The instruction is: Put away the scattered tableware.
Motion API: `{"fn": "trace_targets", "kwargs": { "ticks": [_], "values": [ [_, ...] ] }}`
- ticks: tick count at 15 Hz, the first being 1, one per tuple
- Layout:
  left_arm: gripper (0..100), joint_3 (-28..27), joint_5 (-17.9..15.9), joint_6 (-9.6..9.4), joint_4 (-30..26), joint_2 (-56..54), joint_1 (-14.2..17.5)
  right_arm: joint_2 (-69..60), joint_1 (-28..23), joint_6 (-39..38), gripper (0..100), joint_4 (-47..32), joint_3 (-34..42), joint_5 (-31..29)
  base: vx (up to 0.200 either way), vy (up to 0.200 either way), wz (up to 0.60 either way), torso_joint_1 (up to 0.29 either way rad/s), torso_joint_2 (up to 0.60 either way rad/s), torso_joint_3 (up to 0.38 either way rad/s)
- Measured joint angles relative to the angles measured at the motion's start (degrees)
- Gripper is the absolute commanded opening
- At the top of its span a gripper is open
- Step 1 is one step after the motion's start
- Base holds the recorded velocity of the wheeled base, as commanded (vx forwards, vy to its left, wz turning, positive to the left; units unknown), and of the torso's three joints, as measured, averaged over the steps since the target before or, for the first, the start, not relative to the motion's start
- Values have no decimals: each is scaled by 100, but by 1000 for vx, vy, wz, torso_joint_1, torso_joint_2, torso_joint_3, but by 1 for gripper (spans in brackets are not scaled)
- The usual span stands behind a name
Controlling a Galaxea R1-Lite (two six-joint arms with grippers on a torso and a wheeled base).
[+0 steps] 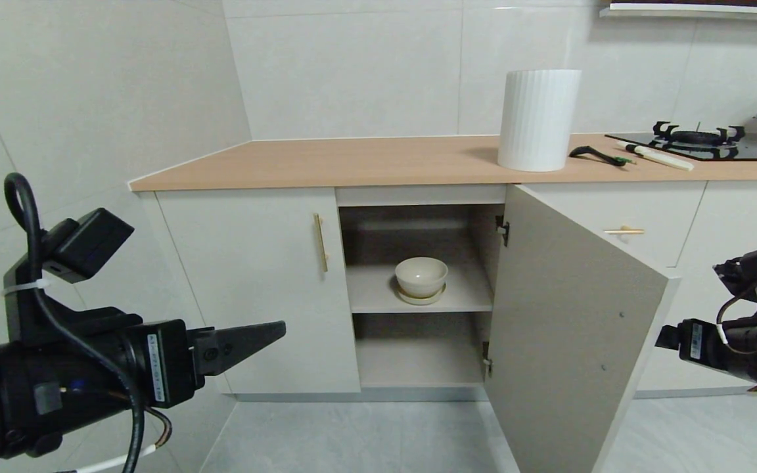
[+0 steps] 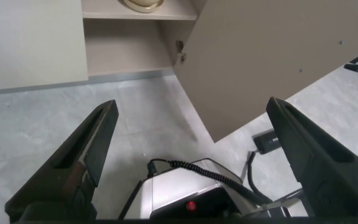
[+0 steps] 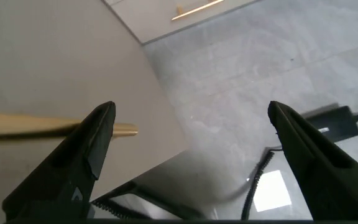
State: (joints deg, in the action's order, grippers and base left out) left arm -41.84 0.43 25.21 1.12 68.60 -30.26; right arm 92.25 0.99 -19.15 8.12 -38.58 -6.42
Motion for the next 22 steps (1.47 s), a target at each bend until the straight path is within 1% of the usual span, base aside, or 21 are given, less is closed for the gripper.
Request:
{"fn": "trace_targets", "kwargs": {
  "ticks": [2, 4, 7, 9, 13, 17, 22],
  "values": [
    [100, 0, 17, 0, 10, -10, 2, 39, 154, -22, 100, 107, 49, 62, 0, 0, 0, 0, 0, 0],
    [100, -13, 26, 0, 16, -7, 16, 67, 418, -79, 100, 167, 63, 84, 0, 0, 0, 0, 0, 0],
    [100, -16, 20, -4, 13, -5, 107, 205, 1139, -90, 100, 294, -33, 95, 0, 0, 0, 0, 0, 0],
    [100, -11, 26, -6, 16, -2, 123, 494, 1621, -61, 100, 536, -325, 99, 0, 0, 0, 0, 0, 0],
    [100, -55, 35, -30, 22, 15, 134, 1200, 2266, -37, 100, 558, -1036, 93, 0, 0, 0, 0, 0, 0],
    [100, -52, 33, -45, 13, 48, 134, 1947, 2599, -99, 100, 591, -1587, 88, 0, 0, 0, 0, 0, 0],
    [100, -24, 26, -37, 5, 223, 134, 2349, 2677, -261, 100, 912, -1755, 82, 0, 0, 0, 0, 0, 0]
  ]
}}
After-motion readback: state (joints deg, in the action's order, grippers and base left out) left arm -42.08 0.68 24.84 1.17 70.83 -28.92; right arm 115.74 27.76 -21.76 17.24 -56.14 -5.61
